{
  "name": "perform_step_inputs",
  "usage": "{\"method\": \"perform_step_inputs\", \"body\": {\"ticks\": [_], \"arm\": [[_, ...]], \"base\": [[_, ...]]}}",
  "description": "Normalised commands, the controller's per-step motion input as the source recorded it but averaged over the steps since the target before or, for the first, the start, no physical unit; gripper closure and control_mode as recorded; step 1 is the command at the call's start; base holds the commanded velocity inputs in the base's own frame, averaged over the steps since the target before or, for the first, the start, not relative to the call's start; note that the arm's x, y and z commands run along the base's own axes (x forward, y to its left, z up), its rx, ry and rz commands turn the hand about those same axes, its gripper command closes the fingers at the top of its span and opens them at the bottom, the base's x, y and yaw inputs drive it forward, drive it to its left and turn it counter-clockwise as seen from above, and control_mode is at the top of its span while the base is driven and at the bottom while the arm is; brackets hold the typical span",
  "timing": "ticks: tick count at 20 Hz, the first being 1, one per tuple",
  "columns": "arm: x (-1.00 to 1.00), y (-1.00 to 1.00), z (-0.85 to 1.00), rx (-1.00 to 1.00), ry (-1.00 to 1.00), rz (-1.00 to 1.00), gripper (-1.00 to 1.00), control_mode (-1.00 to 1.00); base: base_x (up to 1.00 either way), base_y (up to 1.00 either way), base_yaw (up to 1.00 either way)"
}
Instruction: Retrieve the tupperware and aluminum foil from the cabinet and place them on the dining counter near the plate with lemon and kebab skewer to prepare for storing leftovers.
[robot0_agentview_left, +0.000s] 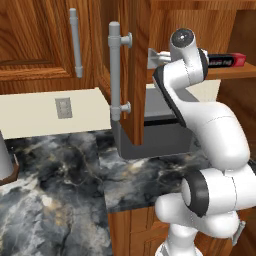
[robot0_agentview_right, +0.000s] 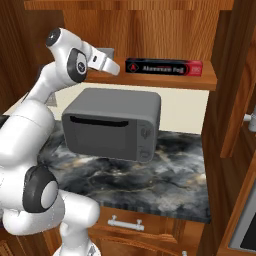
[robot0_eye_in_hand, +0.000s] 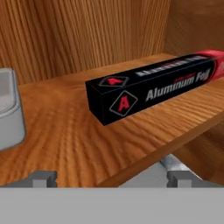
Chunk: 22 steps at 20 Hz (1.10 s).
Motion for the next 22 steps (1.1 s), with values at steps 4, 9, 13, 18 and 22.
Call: {"method": "perform_step_inputs", "body": {"ticks": [4, 9, 13, 18, 22], "arm": [[0.44, 0.0, -0.05, 0.0, 0.0, -0.1, -1.0, -1.0], [0.33, -0.05, -0.06, 0.0, -0.01, -0.12, -1.0, -1.0], [0.32, 0.0, -0.06, 0.0, 0.0, -0.1, -1.0, -1.0], [0.38, -0.1, -0.01, 0.0, 0.0, -0.1, -1.0, -1.0], [0.41, -0.12, -0.01, 0.0, 0.0, -0.07, -1.0, -1.0]], "base": [[0.0, 0.0, 0.0], [0.0, 0.0, 0.0], [0.0, 0.0, 0.0], [0.0, 0.0, 0.0], [0.0, 0.0, 0.0]]}}
